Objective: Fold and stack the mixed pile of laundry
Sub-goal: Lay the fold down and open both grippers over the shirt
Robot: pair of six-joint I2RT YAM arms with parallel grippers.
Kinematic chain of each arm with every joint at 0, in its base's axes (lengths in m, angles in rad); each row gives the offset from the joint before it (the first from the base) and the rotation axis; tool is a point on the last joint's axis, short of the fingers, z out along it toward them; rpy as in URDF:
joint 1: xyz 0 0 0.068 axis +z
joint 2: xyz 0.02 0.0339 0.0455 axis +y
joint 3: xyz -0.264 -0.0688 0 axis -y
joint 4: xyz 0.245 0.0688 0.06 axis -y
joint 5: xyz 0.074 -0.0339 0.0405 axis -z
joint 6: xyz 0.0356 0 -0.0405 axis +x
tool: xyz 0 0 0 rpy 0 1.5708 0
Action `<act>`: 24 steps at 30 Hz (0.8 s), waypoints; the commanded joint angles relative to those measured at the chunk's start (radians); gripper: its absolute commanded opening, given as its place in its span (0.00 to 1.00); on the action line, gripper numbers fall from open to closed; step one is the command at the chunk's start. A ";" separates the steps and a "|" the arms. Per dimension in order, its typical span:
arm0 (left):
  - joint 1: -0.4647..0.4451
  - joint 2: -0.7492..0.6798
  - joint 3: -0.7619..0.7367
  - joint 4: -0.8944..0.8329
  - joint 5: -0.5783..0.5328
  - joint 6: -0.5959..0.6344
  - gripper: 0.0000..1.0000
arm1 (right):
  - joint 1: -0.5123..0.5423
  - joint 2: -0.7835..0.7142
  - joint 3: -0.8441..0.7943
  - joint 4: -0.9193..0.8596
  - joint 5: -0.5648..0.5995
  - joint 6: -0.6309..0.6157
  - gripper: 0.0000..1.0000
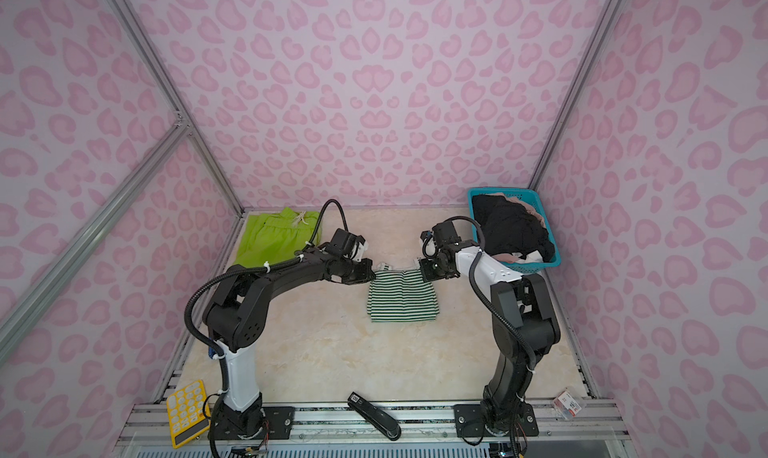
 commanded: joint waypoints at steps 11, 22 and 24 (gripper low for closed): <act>0.008 0.050 0.092 -0.007 0.131 0.006 0.02 | 0.000 0.048 0.035 -0.085 -0.020 -0.015 0.28; 0.011 0.067 0.083 0.003 0.134 0.004 0.02 | -0.003 0.078 0.027 -0.046 -0.026 0.007 0.29; 0.013 0.072 0.087 0.004 0.137 0.002 0.02 | -0.003 0.081 0.035 -0.046 0.020 0.008 0.33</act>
